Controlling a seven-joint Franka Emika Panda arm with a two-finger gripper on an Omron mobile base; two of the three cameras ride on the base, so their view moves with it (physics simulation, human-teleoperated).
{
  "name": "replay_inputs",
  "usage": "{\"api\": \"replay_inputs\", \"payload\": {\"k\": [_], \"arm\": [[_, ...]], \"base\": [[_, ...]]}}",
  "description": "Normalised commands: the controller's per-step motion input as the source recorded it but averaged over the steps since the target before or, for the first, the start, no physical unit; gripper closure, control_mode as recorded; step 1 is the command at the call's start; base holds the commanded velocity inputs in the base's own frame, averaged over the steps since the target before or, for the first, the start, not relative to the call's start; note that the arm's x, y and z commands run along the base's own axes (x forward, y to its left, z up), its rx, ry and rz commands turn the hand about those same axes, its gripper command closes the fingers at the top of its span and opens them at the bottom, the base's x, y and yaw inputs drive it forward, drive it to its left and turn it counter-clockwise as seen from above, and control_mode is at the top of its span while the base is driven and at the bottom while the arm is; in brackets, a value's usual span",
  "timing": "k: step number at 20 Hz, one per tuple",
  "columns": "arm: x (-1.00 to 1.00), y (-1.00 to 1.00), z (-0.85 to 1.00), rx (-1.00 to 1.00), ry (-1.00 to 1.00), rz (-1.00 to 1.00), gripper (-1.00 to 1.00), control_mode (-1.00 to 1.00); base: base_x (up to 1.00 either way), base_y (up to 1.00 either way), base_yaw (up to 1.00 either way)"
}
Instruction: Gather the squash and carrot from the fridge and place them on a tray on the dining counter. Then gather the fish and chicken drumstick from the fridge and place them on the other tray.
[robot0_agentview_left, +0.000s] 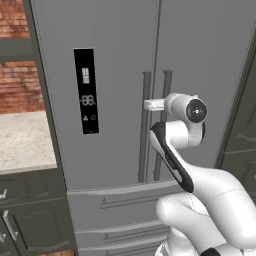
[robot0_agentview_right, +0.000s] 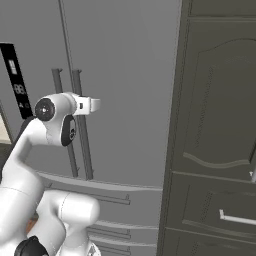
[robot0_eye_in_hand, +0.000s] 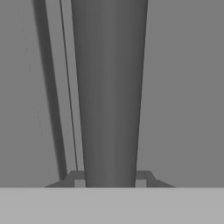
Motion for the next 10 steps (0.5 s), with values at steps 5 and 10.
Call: {"api": "replay_inputs", "payload": {"k": [5,10], "arm": [[-0.14,-0.08,0.00,0.01,-0.03,-0.01,1.00,-1.00],[-0.66,-0.53,0.03,0.06,-0.14,-0.04,1.00,-1.00]], "base": [[0.00,0.00,0.00],[0.00,0.00,0.00]]}}
